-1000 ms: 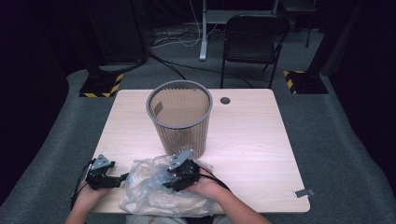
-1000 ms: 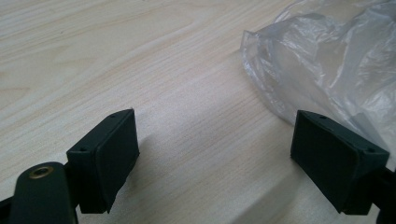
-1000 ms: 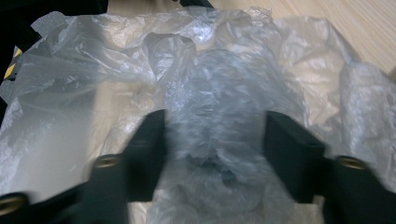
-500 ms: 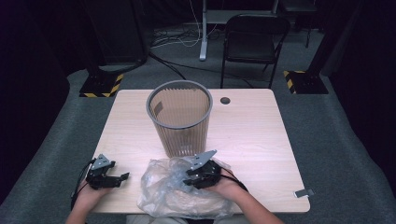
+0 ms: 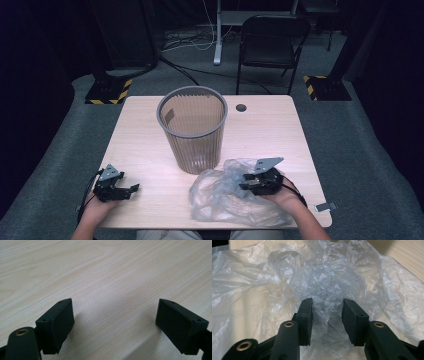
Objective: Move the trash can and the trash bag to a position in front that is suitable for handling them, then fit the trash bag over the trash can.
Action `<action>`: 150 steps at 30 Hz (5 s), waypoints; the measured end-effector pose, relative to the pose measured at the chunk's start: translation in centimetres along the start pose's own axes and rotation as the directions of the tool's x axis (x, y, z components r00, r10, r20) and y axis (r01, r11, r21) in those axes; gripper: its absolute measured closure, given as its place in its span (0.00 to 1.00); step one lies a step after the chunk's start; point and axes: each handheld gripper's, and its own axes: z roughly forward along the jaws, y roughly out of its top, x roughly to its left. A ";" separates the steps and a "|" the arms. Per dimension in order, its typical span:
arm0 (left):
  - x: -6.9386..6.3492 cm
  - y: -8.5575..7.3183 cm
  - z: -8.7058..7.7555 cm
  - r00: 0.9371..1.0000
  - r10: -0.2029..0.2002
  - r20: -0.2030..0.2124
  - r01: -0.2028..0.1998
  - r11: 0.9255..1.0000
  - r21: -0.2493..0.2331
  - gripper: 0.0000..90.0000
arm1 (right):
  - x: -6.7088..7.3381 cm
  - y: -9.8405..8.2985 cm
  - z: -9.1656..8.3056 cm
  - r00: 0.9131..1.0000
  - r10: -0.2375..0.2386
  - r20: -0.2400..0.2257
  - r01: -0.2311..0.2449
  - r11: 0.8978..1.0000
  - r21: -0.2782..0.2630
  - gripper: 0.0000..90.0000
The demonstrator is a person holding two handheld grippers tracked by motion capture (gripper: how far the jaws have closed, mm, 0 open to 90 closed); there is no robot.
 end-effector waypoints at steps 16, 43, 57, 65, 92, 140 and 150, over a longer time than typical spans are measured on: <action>-0.1 0.1 0.1 1.000 -0.007 -0.006 0.007 1.000 -0.003 0.16 | -4.6 -4.6 -4.7 0.933 0.192 0.305 -0.187 0.981 -0.045 0.66; -2.6 5.8 -3.3 0.994 -0.047 0.101 0.058 0.993 -0.104 0.33 | -6.5 -4.9 -3.7 0.896 0.284 0.342 -0.262 0.959 -0.110 0.27; -3.8 13.1 -7.3 0.984 0.014 0.176 0.022 0.979 -0.202 0.33 | -6.2 -5.4 -3.8 0.912 0.271 0.308 -0.248 0.962 -0.110 0.43; -4.4 18.6 -10.5 0.980 0.039 0.194 0.015 0.962 -0.271 0.29 | -6.2 -5.8 -3.9 0.914 0.268 0.306 -0.246 0.963 -0.110 0.45; -4.9 25.9 -3.9 0.992 -0.030 0.120 0.058 0.970 -0.236 0.29 | -6.0 -6.3 -4.3 0.914 0.267 0.304 -0.242 0.963 -0.120 0.45; -12.2 20.6 -8.2 0.946 0.155 0.286 -0.074 0.959 -0.274 0.31 | -6.0 -6.0 -3.4 0.930 0.241 0.277 -0.225 0.970 -0.087 0.39; -11.8 20.9 -8.8 0.953 0.142 0.267 -0.050 0.945 -0.324 0.29 | -6.1 -6.1 -2.5 0.936 0.235 0.261 -0.232 0.972 -0.043 0.35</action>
